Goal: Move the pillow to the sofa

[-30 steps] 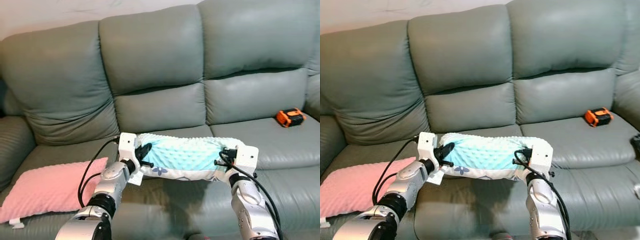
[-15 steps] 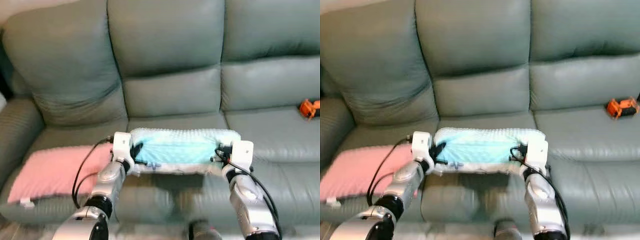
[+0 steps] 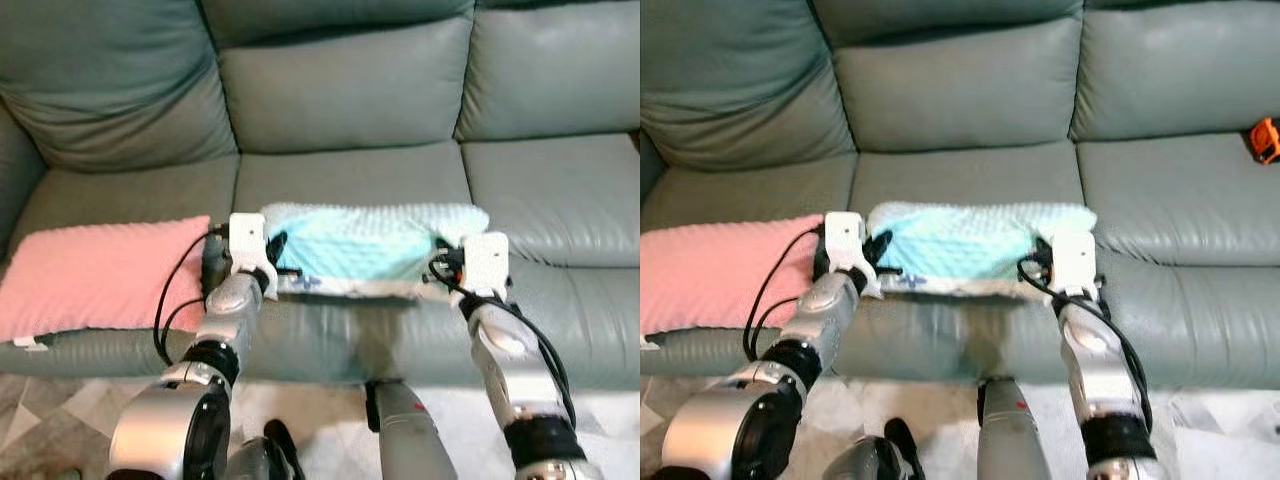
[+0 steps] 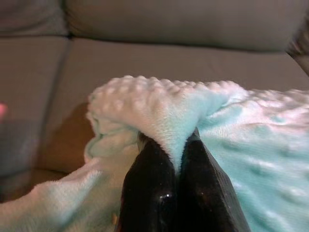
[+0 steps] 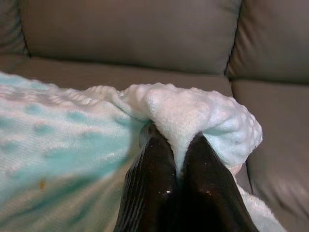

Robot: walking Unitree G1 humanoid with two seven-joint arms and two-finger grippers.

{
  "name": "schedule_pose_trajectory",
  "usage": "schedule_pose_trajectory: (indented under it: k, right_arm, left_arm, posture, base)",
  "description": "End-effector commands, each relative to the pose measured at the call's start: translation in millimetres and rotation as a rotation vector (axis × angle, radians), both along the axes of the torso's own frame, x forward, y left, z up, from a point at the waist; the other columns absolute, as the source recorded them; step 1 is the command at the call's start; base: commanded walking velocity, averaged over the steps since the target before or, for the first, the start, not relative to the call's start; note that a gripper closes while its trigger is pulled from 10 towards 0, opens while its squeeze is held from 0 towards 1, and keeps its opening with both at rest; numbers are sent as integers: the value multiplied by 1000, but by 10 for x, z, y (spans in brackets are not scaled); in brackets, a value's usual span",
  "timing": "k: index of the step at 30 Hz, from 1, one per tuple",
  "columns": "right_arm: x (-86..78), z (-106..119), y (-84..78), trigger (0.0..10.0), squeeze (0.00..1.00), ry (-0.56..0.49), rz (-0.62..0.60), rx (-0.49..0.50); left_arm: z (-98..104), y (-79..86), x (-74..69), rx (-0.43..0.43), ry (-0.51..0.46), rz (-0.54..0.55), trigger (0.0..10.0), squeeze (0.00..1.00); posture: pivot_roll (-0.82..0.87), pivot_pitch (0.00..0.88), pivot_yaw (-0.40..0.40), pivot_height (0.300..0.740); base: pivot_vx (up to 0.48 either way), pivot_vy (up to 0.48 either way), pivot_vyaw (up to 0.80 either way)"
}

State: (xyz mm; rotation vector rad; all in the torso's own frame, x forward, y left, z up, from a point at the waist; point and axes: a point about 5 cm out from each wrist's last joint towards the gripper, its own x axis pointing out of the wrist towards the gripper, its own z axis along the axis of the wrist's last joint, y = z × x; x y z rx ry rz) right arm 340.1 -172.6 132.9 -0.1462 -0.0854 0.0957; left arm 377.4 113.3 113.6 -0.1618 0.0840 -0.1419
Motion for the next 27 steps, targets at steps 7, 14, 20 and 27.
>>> schedule_pose_trajectory:
  k: [7, 14, 20, 27]
  right_arm:
    - [-23, -131, 165, 10000, 1000, 17, 61, 46]
    - [-121, -317, 186, 10000, 1000, 70, 58, 61]
    - [-189, -417, 178, 10000, 1000, 99, 46, 82]
    - [-244, -429, 203, 10000, 1000, 107, 54, 99]
  left_arm:
    - [-213, 283, -98, -22, 64, 154, 10000, 1000]
    - [-522, 335, -299, -13, 141, 168, 10000, 1000]
    - [-695, 298, -430, -12, 184, 148, 10000, 1000]
    - [-733, 258, -462, -21, 194, 108, 10000, 1000]
  posture:
    - [-334, 506, 106, 740]
    - [-332, 504, 98, 740]
    - [-327, 506, 95, 740]
    - [-315, 485, 105, 740]
  base:
    - [0, 0, 0]
    - [0, 0, 0]
    - [0, 0, 0]
    - [0, 0, 0]
